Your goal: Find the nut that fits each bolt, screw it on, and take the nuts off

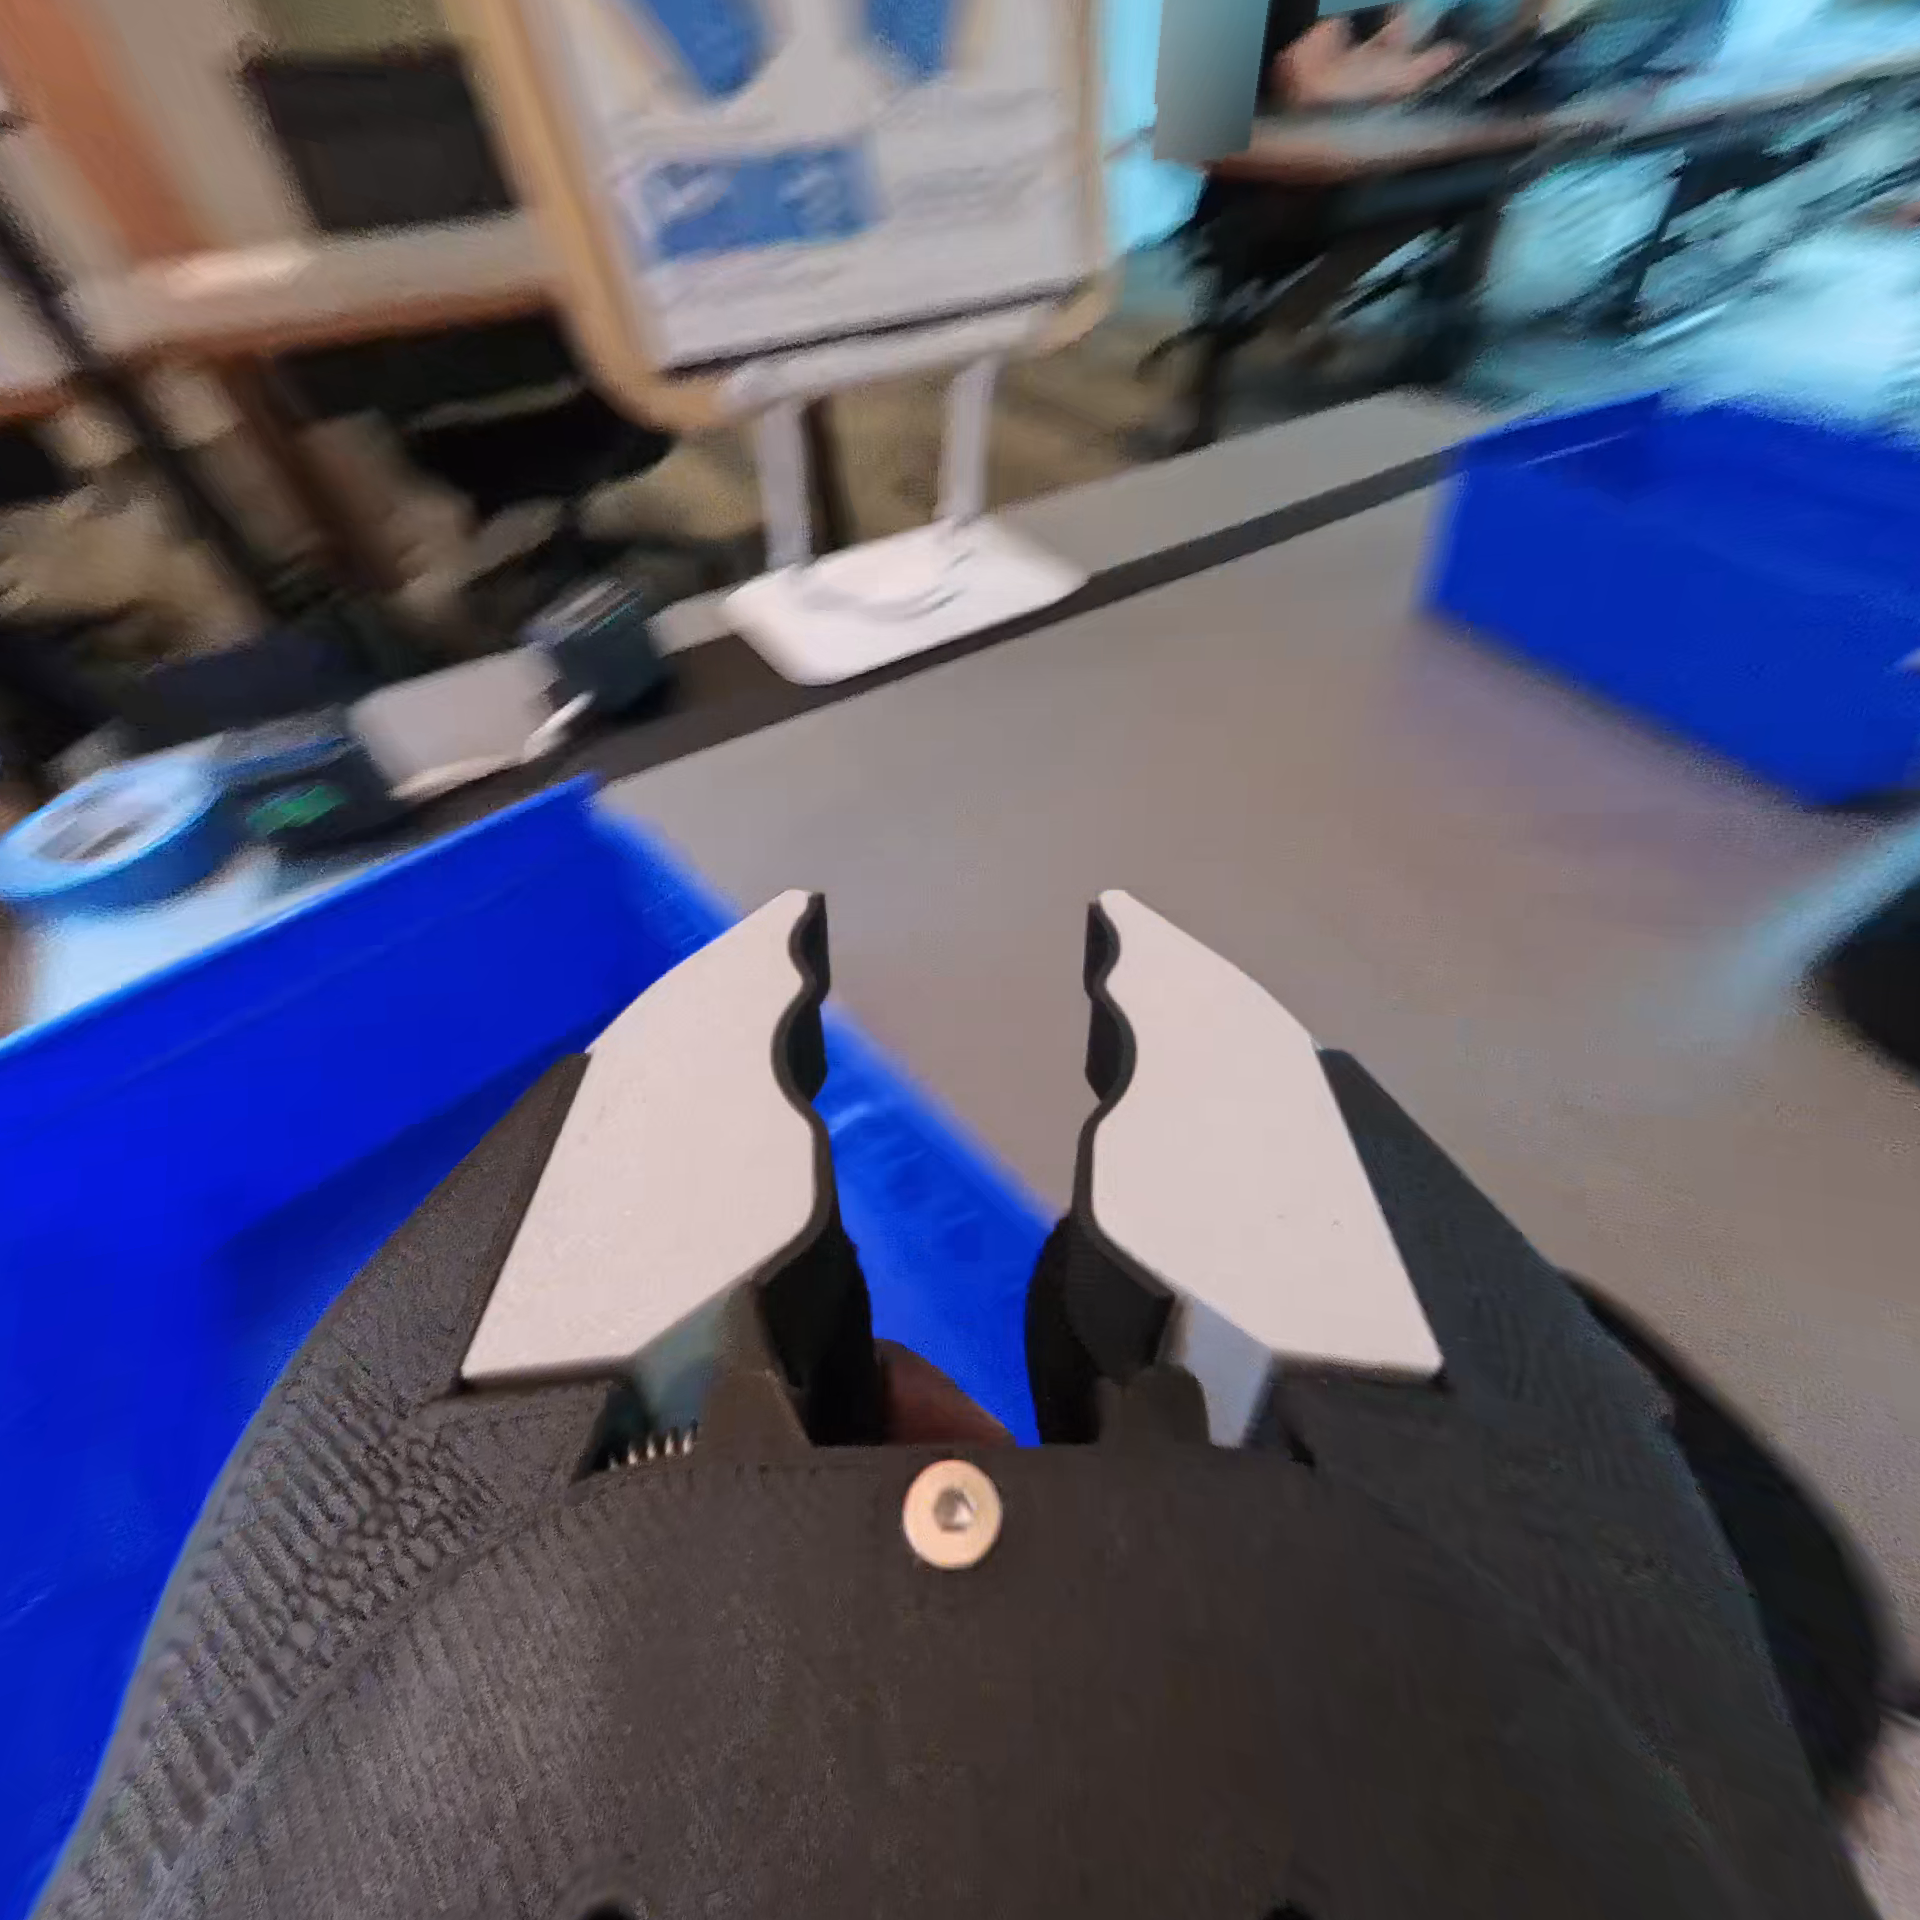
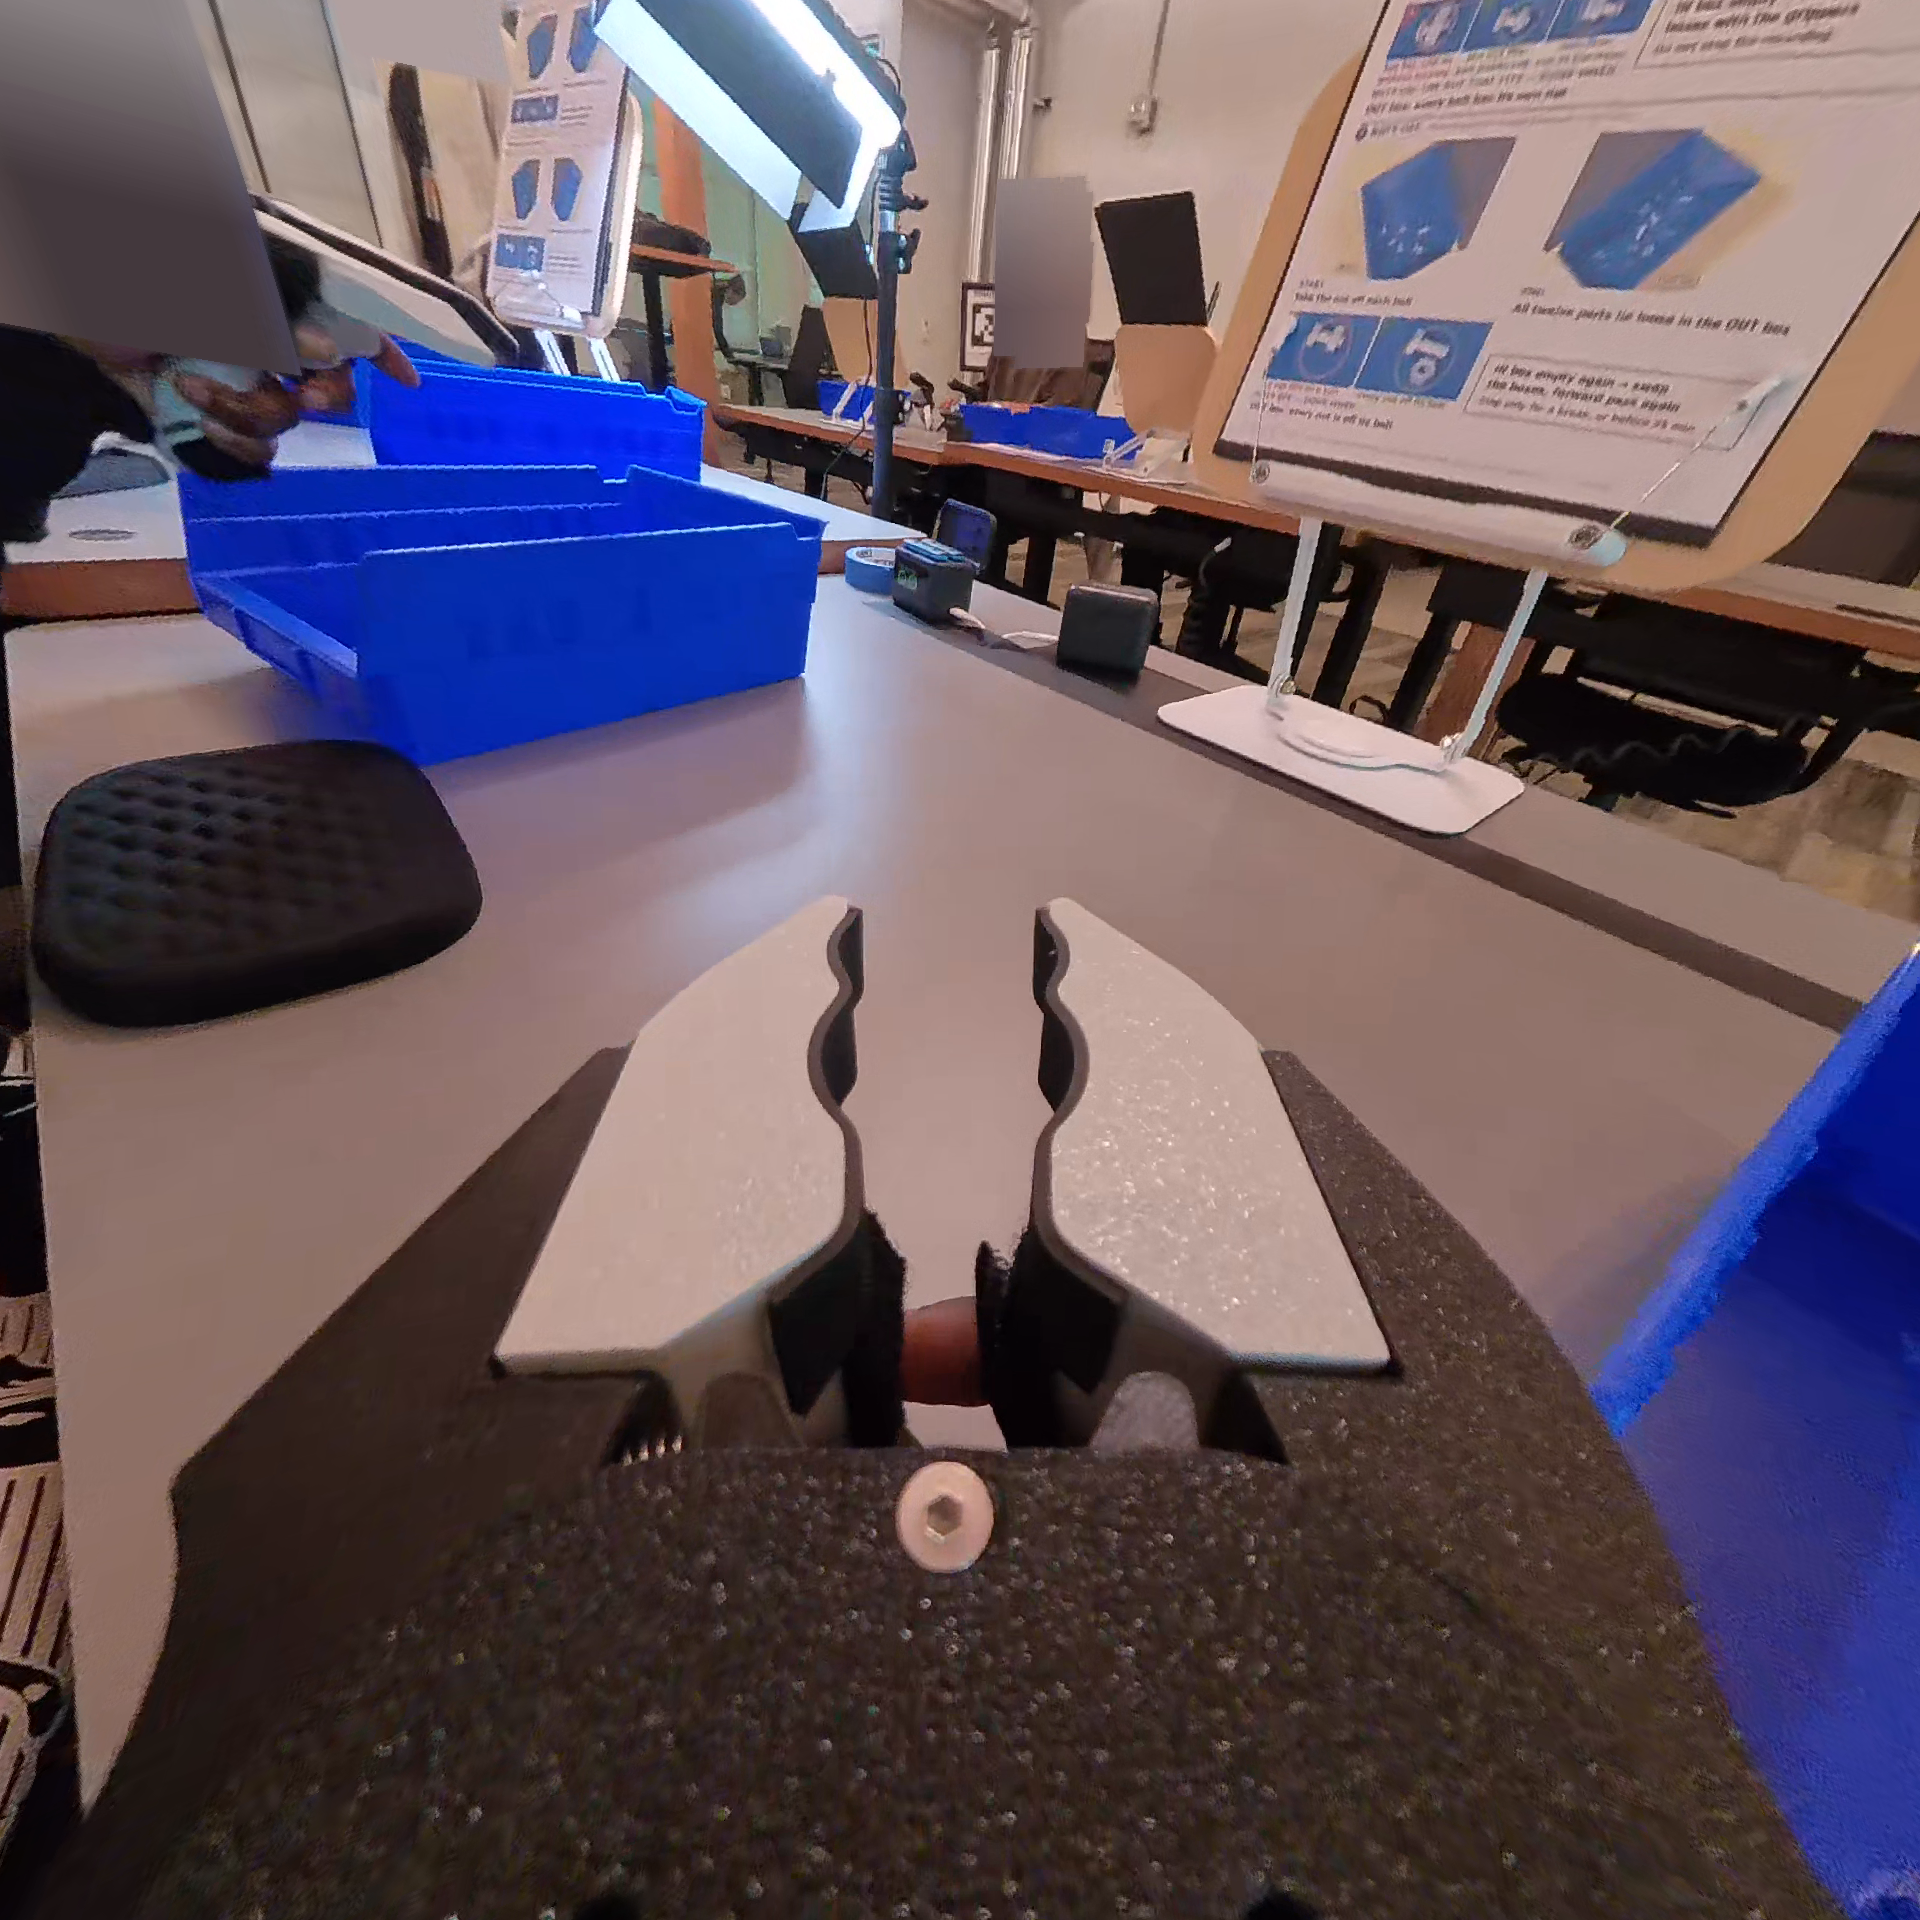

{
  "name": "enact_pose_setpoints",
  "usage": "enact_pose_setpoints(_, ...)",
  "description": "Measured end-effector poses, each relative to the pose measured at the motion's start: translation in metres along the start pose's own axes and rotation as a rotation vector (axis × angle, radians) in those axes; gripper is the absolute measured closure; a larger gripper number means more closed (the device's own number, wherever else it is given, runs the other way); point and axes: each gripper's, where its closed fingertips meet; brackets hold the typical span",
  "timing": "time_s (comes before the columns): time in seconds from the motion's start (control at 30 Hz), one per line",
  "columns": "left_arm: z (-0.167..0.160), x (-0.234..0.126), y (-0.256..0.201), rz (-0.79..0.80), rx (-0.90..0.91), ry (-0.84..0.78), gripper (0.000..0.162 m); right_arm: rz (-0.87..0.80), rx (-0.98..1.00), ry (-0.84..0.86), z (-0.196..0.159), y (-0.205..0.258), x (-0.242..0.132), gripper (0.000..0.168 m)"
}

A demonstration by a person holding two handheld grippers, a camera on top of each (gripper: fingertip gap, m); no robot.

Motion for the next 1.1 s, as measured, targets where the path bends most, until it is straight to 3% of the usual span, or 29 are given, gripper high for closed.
enact_pose_setpoints(0.07, -0.023, 0.006, 0.054, 0.139, -0.028, 0.152, 0.114, -0.003, 0.006, 0.007, -0.005, 0.0, 0.001, 0.137)
enact_pose_setpoints(0.2, -0.071, 0.024, 0.117, 0.245, -0.085, 0.403, 0.114, -0.004, 0.008, 0.009, -0.007, -0.001, 0.002, 0.137)
enact_pose_setpoints(0.53, -0.15, 0.052, 0.162, 0.239, -0.23, 0.756, 0.117, -0.008, 0.047, -0.005, -0.008, -0.006, 0.0, 0.137)
enact_pose_setpoints(0.9, -0.166, 0.058, 0.168, 0.229, -0.214, 0.797, 0.145, -0.017, 0.053, -0.01, -0.008, -0.008, 0.0, 0.137)
enact_pose_setpoints(1.1, -0.133, 0.051, 0.15, 0.196, -0.173, 0.696, 0.145, -0.015, 0.041, 0.005, -0.01, -0.007, 0.001, 0.137)
Point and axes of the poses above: each gripper's, where its closed fingertips meet, x out along the fingers, z out of its top, y = z × x across the jaws
